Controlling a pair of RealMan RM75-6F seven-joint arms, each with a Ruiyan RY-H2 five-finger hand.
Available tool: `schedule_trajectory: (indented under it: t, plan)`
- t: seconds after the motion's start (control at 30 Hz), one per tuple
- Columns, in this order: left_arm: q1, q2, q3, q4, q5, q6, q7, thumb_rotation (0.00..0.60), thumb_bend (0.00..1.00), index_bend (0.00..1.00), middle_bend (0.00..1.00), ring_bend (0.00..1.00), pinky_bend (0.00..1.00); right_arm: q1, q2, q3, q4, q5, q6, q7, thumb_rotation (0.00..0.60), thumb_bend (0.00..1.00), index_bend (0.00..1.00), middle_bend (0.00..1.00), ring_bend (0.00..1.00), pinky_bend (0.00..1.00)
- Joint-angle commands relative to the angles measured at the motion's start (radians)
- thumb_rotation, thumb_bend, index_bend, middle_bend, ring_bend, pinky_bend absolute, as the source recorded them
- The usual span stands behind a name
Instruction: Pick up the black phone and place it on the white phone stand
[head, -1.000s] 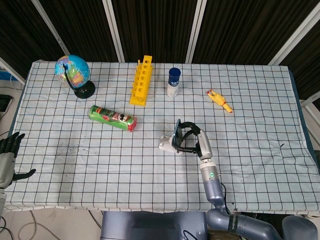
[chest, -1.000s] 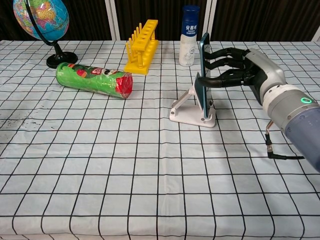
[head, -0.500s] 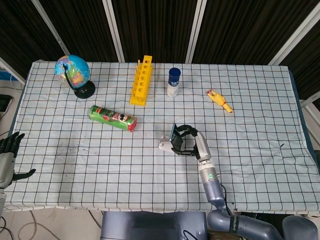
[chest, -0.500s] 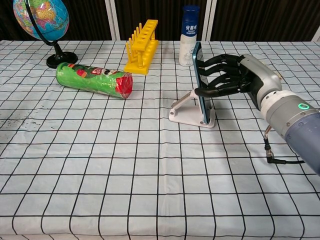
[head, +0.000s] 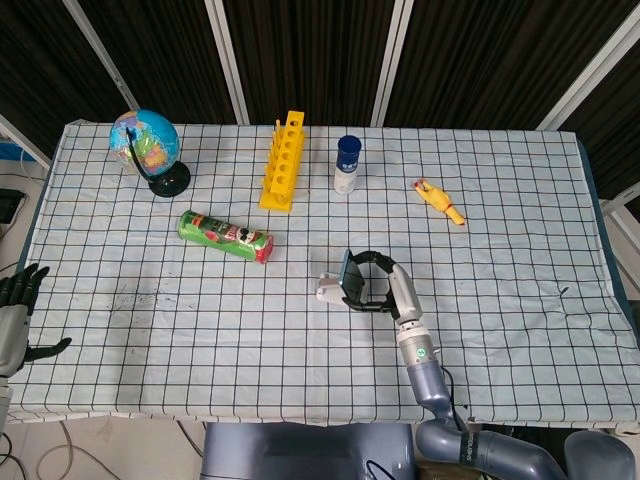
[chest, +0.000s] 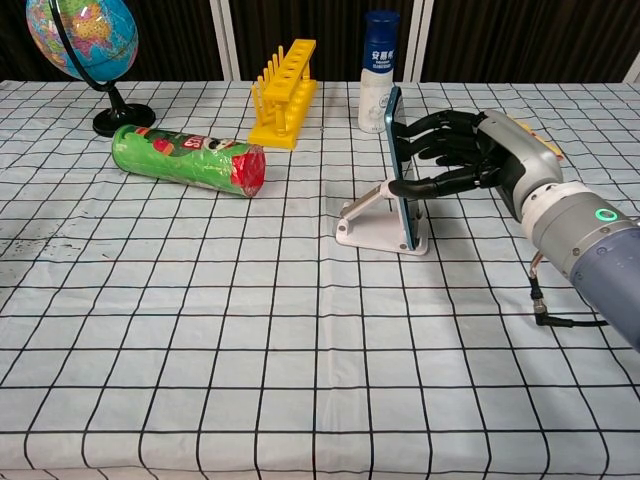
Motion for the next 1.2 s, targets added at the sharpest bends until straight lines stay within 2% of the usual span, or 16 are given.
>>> schedule_trajectory:
  t: [0.03,0.47,0.57,0.93,1.2]
  plan:
    - [0.0,0.0,0.0,0.0,0.0,0.0,0.0,0.6,0.0,0.0,0.0,0.0,0.0,0.0,0.001,0.001,-0.001,0.001,-0.001,-0.003,0.6,0.05,0.29,0.27,0.17,0.16]
    - [0.0,0.0,0.0,0.0,-0.001,0.0,0.0,0.6,0.0,0.0,0.0,0.0,0.0,-0.001,0.008,-0.005,-0.011,0.002,-0.013,-0.02,0.6,0.0,0.01,0.05,0.05,0.15]
    - [0.0,0.0,0.0,0.0,-0.002,0.0,0.0,0.6,0.0,0.0,0.0,0.0,0.0,-0.003,0.012,-0.009,-0.017,-0.001,-0.014,-0.022,0.6,0.0,0.0,0.0,0.01,0.14]
    - [0.001,-0.001,0.001,0.0,0.002,0.005,0.004,0.6,0.0,0.0,0.0,0.0,0.0,-0.03,0.066,-0.039,-0.079,-0.021,-0.009,-0.04,0.6,0.0,0.0,0.0,0.0,0.14]
    - [0.004,-0.003,0.002,0.003,0.011,0.016,0.008,0.6,0.0,0.0,0.0,0.0,0.0,-0.08,0.193,-0.091,-0.156,-0.063,0.011,-0.08,0.6,0.0,0.0,0.0,0.0,0.14]
